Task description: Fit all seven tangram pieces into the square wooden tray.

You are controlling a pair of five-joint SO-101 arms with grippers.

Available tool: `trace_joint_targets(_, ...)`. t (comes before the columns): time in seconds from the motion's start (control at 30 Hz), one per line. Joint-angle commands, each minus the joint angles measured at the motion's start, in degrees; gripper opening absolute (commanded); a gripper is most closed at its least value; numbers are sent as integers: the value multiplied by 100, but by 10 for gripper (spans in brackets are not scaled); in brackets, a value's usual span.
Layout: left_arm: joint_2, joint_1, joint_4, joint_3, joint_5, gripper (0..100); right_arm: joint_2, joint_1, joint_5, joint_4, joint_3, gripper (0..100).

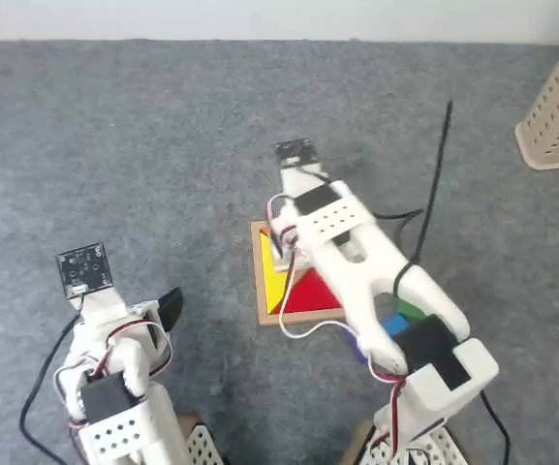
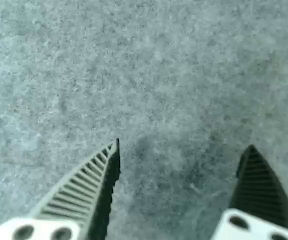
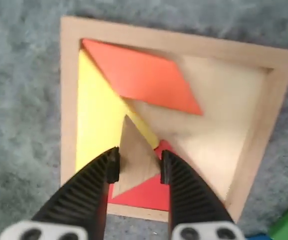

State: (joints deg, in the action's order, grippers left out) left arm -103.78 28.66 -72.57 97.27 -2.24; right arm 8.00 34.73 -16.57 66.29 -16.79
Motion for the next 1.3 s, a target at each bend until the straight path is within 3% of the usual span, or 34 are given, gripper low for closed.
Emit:
trace_joint_targets(0.0,-70,-9,9,-75,9,354,-453,338,176,-48,53,81)
trace_joint_targets(0.17,-70,-9,9,-75,9,354,-462,382,519,-22,44,210)
trace_joint_targets(0.43,-70,-9,9,-75,9,354,-470,409,607,-180,114,198)
trace_joint_targets(0.5,-70,-9,9,-75,9,354,-470,400,695,-365,185,176)
trace_joint_targets(0.63,-70,-9,9,-75,9,354,-470,391,1134,-576,396,1)
trace_joint_targets(0.8,-70,-9,9,-75,9,354,-699,444,1327,-778,211,6)
trace_joint_targets(1.03,-70,-9,9,-75,9,354,-1393,655,1908,-2149,-1222,6)
trace_joint_targets(1.27,-70,-9,9,-75,9,354,-840,277,1952,-2149,-1116,6)
